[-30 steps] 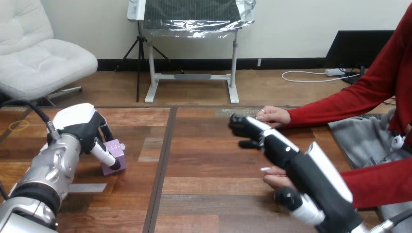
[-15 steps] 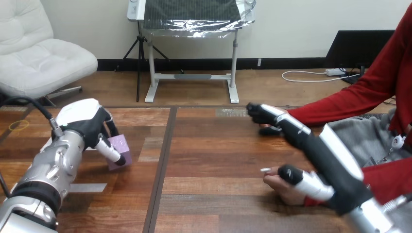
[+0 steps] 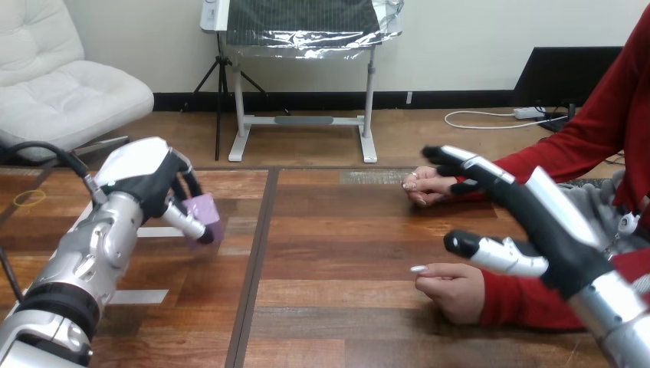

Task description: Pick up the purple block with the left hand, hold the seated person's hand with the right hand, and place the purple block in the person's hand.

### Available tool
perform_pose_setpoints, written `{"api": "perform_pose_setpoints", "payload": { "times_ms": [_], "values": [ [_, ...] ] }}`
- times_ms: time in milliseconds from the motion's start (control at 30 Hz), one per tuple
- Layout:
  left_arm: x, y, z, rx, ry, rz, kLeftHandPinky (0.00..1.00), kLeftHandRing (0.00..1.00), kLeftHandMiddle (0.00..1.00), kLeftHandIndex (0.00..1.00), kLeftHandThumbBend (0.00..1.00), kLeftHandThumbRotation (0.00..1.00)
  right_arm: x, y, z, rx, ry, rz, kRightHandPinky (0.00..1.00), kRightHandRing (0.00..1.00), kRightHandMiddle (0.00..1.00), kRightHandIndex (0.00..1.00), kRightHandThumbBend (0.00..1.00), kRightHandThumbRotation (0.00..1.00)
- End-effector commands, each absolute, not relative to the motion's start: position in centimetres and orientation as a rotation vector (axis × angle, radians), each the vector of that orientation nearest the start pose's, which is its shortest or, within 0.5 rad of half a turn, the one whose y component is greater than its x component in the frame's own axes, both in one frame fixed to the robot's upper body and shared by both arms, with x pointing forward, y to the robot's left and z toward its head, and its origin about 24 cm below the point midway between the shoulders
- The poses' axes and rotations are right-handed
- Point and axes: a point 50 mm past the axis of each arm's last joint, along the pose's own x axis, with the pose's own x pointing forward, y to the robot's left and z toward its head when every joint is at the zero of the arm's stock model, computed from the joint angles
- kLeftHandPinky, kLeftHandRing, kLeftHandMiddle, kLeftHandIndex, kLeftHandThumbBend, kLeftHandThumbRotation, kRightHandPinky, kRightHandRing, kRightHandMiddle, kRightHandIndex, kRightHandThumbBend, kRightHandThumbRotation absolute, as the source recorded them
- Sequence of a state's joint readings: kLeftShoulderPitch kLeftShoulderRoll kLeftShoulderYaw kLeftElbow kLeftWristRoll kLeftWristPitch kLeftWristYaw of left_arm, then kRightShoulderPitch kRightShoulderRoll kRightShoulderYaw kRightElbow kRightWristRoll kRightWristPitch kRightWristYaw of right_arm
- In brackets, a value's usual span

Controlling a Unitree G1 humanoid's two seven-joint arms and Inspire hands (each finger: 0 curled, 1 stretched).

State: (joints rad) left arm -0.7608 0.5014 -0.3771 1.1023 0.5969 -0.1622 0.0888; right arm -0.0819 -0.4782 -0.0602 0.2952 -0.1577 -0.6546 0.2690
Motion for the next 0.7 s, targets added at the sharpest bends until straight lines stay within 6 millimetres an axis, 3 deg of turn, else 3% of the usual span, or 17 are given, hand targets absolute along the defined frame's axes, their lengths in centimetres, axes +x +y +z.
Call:
{"api": "perform_pose_setpoints", "payload": {
  "times_ms": [0,300,667],
  "values": [
    [37.6,22.5,9.5,1.262,-0.013,-0.085,0.19,0.27,0.37,0.45,0.76,0.00,28.5,-24.7,10.9,-0.809,-0.422,0.256,0.75,0.86,0.89,0.88,1.00,0.86],
    [37.2,22.0,10.2,1.249,-0.073,-0.084,0.19,0.27,0.38,0.45,0.76,0.00,29.7,-26.0,11.4,-0.882,-0.384,0.257,0.69,0.84,0.89,0.89,0.98,0.80],
    [36.4,21.4,11.3,1.212,-0.147,-0.090,0.14,0.21,0.30,0.45,0.76,0.00,31.0,-27.5,11.8,-0.993,-0.285,0.303,0.69,0.88,0.92,0.92,0.98,0.62]
  ]
}}
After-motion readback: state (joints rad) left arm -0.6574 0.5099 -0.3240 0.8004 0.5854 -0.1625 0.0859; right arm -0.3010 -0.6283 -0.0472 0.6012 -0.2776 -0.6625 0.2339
